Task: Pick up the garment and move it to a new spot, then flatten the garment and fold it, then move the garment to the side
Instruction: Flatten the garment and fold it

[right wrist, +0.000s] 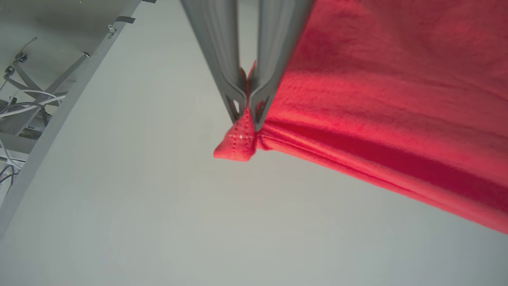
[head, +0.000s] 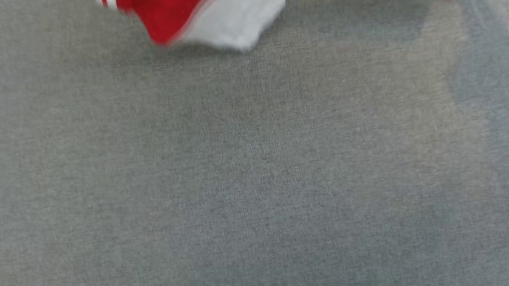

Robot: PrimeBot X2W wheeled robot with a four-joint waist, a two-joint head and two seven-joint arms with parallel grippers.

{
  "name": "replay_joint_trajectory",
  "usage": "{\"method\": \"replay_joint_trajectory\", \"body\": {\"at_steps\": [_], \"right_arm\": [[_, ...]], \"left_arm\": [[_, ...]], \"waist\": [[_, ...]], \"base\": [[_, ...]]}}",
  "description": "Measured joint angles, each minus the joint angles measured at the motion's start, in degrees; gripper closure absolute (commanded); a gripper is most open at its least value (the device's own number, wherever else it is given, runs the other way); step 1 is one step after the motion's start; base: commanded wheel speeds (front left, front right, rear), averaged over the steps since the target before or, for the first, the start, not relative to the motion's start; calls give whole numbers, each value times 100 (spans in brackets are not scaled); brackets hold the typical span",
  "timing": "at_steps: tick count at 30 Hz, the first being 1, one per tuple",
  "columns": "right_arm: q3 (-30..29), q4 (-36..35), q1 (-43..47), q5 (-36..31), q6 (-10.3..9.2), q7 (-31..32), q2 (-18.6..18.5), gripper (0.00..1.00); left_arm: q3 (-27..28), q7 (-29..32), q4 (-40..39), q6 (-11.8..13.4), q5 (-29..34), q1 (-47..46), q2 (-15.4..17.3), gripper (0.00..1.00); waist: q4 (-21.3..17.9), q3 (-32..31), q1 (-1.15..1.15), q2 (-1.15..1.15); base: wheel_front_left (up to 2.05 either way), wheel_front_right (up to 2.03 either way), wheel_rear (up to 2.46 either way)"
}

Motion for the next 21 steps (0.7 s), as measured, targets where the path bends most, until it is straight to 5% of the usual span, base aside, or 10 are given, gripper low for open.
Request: {"method": "replay_joint_trajectory", "body": {"at_steps": [11,21], "right_arm": [[428,2004,-2382,-992,7,-1241,554,100],[332,3461,-3165,-1961,7,-2503,992,100]], "left_arm": [[-387,-834,2558,-403,926,-2649,-890,100],[-503,-1948,4019,-570,1248,-3130,-1435,100]], "waist": [[7,1118,1,0],[99,1686,1,0]], "base": [[0,0,0],[0,0,0]]}}
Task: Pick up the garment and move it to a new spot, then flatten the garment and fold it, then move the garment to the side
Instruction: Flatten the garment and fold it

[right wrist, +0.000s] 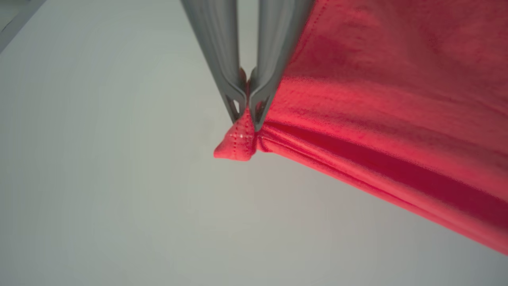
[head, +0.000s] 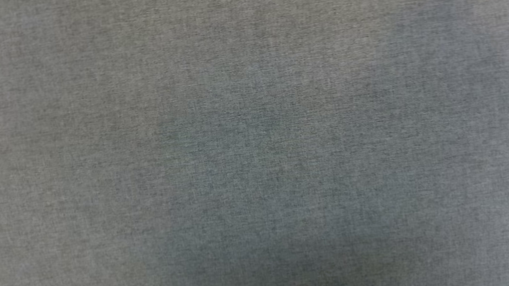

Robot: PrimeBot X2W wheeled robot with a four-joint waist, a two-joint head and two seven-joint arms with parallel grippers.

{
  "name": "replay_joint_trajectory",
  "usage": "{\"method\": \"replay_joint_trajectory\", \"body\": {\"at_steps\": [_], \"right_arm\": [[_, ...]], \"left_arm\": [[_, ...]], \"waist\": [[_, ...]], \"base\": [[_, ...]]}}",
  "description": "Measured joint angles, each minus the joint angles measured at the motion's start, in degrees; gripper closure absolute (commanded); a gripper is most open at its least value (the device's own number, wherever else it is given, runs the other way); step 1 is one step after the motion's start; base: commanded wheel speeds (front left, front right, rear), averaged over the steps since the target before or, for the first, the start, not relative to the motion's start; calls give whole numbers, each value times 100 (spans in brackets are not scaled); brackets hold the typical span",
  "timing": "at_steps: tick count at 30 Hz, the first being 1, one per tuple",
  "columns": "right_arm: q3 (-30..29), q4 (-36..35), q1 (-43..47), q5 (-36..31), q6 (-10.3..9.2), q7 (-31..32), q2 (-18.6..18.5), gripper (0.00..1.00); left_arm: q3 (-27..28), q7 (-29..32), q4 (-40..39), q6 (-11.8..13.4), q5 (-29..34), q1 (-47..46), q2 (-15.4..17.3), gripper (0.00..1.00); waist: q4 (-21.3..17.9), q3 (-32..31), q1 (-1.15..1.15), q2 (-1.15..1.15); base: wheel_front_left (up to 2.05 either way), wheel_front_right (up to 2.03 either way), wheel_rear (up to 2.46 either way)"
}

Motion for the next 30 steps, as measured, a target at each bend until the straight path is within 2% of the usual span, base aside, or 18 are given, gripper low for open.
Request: {"method": "replay_joint_trajectory", "body": {"at_steps": [5,12,20,30], "right_arm": [[97,391,83,-108,-7,-413,33,100],[408,706,975,71,-14,-825,14,100],[1039,719,2489,838,-16,-979,-93,100],[1994,288,4474,2091,-16,-925,-336,100]], "left_arm": [[96,-44,-81,-33,-9,453,-131,100],[253,-49,-721,-34,-83,2177,-408,100],[114,-49,-1255,-33,-472,4314,-672,100],[-222,-49,-1295,-32,-980,6730,-877,100]], "waist": [[144,16,-1,0],[209,-239,-1,0],[239,-815,-2,0],[281,-1780,-3,0]], "base": [[0,0,0],[0,0,0],[0,0,0],[0,0,0]]}}
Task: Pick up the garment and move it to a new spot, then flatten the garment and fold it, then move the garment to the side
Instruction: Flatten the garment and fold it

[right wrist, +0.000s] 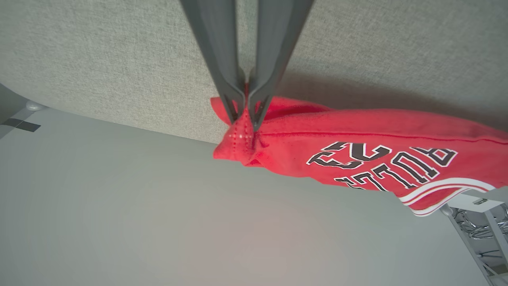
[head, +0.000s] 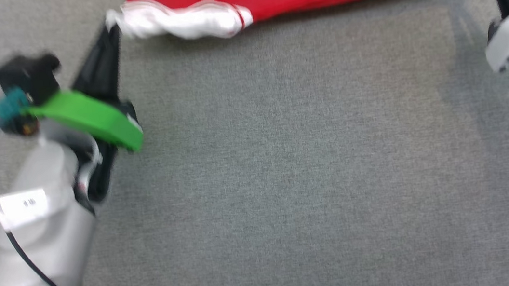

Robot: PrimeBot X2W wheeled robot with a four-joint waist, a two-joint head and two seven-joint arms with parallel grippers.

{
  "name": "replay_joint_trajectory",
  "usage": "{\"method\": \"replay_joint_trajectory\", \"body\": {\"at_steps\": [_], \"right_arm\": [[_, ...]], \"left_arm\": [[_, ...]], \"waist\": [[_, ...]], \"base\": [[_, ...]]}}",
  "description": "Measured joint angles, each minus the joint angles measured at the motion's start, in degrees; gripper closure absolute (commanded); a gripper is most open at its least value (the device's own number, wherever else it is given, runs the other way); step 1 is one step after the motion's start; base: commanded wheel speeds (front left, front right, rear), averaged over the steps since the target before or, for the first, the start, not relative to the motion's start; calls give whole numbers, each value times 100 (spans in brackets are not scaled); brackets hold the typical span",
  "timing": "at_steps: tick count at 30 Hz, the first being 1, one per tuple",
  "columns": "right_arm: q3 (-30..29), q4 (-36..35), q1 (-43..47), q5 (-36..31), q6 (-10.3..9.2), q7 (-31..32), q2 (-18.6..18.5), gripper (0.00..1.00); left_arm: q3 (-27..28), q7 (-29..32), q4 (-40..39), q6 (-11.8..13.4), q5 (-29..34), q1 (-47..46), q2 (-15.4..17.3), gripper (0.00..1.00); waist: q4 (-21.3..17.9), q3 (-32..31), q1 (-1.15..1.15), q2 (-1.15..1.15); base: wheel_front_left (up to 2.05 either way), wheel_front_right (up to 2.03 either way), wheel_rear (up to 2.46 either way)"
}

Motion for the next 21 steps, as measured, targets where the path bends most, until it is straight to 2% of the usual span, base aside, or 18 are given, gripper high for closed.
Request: {"method": "replay_joint_trajectory", "body": {"at_steps": [10,21], "right_arm": [[604,-356,1257,882,0,69,-354,100],[1006,-740,2407,1727,0,411,-639,100]], "left_arm": [[-374,131,221,0,-488,1485,-21,100],[-893,739,-293,0,-911,2737,466,100]], "waist": [[88,-901,0,0],[224,-1651,0,0]], "base": [[0,0,0],[0,0,0]]}}
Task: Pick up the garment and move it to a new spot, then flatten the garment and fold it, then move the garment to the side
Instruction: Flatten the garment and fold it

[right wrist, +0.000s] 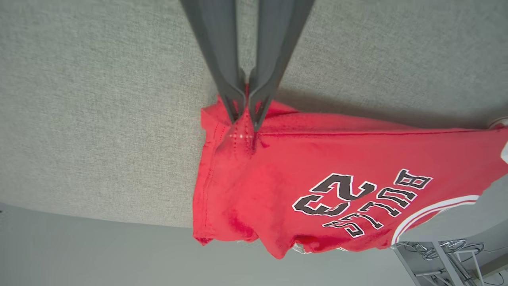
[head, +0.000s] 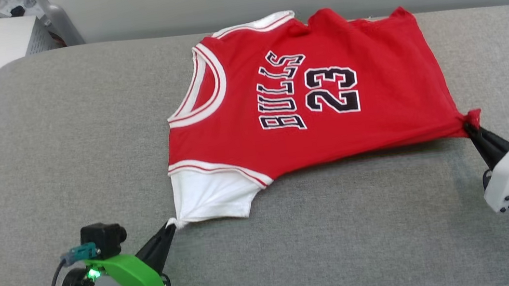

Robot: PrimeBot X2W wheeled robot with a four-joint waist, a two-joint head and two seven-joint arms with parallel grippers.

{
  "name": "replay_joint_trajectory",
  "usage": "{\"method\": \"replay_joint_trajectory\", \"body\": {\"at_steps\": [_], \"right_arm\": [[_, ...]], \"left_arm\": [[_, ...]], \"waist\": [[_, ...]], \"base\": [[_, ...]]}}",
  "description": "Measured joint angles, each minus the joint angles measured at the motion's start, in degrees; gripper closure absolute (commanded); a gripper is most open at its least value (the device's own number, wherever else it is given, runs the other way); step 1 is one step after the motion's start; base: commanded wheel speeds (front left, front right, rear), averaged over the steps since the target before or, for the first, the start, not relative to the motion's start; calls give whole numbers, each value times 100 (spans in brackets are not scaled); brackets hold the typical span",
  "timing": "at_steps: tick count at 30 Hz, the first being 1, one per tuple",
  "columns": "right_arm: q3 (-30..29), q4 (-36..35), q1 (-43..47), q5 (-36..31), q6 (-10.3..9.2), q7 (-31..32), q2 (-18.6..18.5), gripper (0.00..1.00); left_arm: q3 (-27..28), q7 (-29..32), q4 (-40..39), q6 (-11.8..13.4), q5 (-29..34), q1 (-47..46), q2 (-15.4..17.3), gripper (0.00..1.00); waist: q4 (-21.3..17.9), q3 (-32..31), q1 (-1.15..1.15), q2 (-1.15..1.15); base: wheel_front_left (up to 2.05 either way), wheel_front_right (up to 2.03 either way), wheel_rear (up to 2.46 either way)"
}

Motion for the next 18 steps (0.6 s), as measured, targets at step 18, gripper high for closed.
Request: {"method": "replay_joint_trajectory", "body": {"at_steps": [18], "right_arm": [[-290,-1328,2105,1013,0,1121,-591,100]], "left_arm": [[-177,1113,-1904,221,-840,1649,1033,100]], "waist": [[14,-773,0,0]], "base": [[0,0,0]]}}
